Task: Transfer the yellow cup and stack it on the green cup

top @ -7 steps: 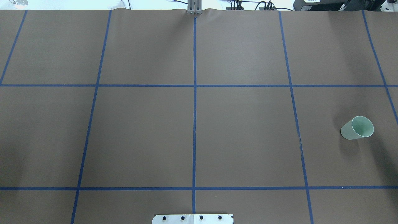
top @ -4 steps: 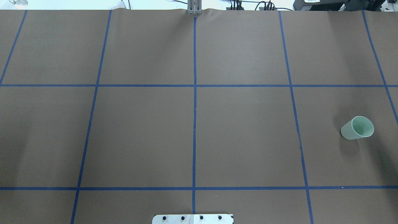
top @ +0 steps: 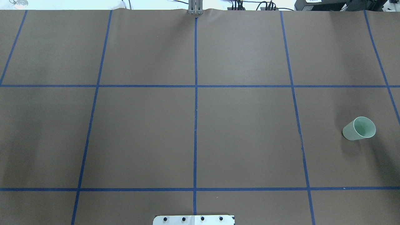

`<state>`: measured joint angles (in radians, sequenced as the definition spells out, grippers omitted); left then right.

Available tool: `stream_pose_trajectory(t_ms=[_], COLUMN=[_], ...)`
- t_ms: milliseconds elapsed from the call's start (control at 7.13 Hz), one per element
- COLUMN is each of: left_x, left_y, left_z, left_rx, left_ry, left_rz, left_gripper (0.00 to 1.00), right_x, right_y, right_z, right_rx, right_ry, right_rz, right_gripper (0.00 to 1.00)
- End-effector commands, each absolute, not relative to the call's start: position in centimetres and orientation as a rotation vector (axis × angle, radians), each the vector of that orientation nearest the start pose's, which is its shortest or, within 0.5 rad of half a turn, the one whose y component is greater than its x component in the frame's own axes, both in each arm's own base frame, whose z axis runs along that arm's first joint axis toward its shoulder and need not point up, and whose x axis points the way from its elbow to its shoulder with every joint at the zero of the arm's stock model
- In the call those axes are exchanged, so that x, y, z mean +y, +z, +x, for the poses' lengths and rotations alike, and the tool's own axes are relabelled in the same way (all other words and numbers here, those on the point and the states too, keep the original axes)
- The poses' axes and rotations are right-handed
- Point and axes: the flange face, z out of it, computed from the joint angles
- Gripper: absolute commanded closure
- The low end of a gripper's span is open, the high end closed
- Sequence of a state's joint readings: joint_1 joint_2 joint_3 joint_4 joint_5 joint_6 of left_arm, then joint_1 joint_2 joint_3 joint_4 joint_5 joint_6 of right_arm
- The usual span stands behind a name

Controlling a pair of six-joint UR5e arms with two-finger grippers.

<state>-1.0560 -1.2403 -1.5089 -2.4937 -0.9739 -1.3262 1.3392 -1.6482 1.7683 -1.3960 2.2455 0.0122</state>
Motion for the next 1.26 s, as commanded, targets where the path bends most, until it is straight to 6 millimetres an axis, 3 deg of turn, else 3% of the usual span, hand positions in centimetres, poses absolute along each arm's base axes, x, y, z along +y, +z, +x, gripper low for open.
stream_pose_trajectory(t_ms=[0, 140, 280, 561, 841, 981, 1121], left_x=[-45.5, -47.3, -49.7, -51.0, -50.3, -50.0, -48.2], left_y=[66.8, 63.8, 59.0, 50.8, 43.3, 37.5, 34.5], left_z=[3.9, 5.1, 7.0, 10.7, 17.7, 22.7, 26.7], left_rx=[0.229, 0.292, 0.375, 0.672, 0.863, 1.031, 1.161], left_ry=[-0.866, -0.811, -0.730, -0.506, -0.209, -0.071, 0.068], left_rz=[0.974, 1.044, 1.116, 1.165, 1.199, 1.252, 1.263], left_gripper=[0.75, 0.74, 0.74, 0.77, 0.71, 0.70, 0.72], right_x=[-49.0, -49.0, -49.0, -49.2, -51.0, -51.9, -52.6], right_y=[56.2, 55.8, 55.1, 53.7, 51.0, 49.3, 47.6], right_z=[-4.3, -4.3, -4.3, -4.3, -5.5, -5.9, -6.3], right_rx=[-0.708, -0.708, -0.710, -0.714, -0.737, -0.752, -0.787], right_ry=[-0.325, -0.327, -0.330, -0.337, -0.372, -0.386, -0.400], right_rz=[0.246, 0.253, 0.266, 0.293, 0.341, 0.369, 0.390], right_gripper=[0.00, 0.00, 0.00, 0.00, 0.00, 0.00, 0.00])
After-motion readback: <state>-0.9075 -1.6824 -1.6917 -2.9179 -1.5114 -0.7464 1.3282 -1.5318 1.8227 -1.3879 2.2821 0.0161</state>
